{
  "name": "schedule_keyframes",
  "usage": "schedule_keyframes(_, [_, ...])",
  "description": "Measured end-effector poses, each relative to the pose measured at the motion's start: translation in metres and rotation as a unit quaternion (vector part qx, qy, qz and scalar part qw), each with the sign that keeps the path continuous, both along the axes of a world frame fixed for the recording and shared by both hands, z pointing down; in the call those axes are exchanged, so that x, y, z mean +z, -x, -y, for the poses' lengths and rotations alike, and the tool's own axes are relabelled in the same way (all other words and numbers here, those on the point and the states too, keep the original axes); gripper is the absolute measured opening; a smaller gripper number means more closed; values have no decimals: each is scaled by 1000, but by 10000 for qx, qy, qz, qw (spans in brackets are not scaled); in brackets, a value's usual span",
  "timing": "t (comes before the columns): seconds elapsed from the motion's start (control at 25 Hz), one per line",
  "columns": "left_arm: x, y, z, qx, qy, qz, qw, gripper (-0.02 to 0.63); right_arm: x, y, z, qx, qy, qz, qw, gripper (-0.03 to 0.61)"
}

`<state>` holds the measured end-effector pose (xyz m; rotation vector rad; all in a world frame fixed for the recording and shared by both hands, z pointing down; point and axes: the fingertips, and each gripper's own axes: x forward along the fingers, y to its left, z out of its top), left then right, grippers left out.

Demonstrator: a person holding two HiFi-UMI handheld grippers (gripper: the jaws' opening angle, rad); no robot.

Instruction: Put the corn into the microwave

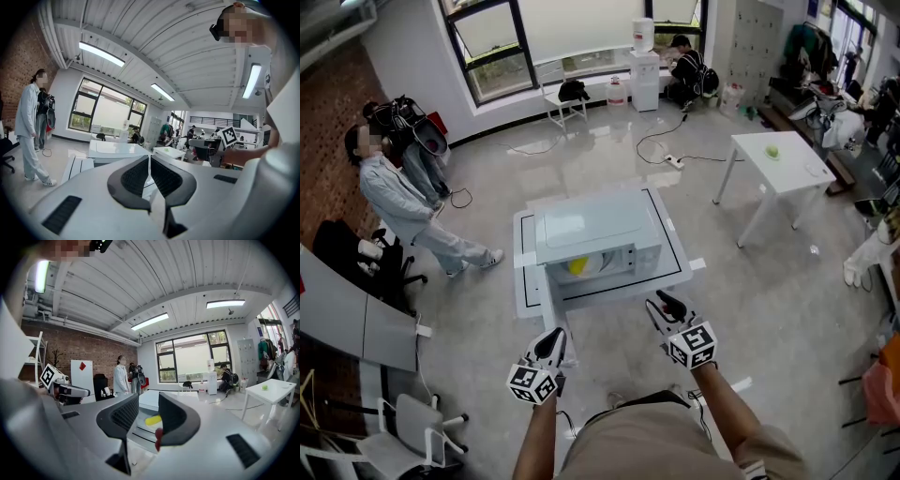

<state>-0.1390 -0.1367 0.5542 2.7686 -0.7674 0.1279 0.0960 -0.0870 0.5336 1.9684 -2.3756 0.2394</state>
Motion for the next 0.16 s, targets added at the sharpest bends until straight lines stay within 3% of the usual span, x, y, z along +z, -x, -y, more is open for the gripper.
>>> schedule_keyframes(0.16, [2, 3, 1, 27, 40, -5, 10000, 5, -2, 4, 6, -6, -6, -14, 10000, 130])
